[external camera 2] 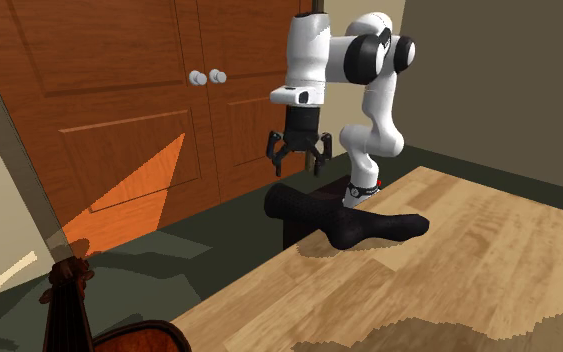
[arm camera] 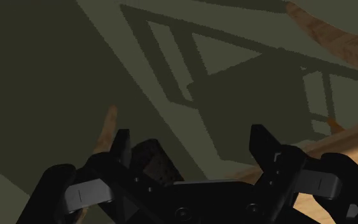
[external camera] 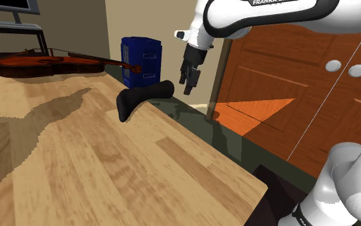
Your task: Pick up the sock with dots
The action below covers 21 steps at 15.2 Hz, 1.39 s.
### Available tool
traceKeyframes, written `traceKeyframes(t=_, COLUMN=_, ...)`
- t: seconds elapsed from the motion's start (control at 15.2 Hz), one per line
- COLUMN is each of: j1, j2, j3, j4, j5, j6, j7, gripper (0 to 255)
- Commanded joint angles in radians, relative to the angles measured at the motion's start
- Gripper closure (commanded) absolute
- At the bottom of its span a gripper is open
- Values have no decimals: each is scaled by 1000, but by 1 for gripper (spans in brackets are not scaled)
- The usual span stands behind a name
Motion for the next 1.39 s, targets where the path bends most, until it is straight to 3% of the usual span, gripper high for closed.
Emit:
traceKeyframes(t=0.0, j1=16, j2=47, j3=9, j4=61, j5=15, j6=0, j7=-59, gripper=0)
traceKeyframes(t=0.73, j1=94, j2=282, j3=96, j4=372, j5=68, j6=-12, j7=-327, gripper=0)
traceKeyframes(t=1.32, j1=94, j2=277, j3=97, j4=264, j5=73, j6=91, j7=-340, gripper=0)
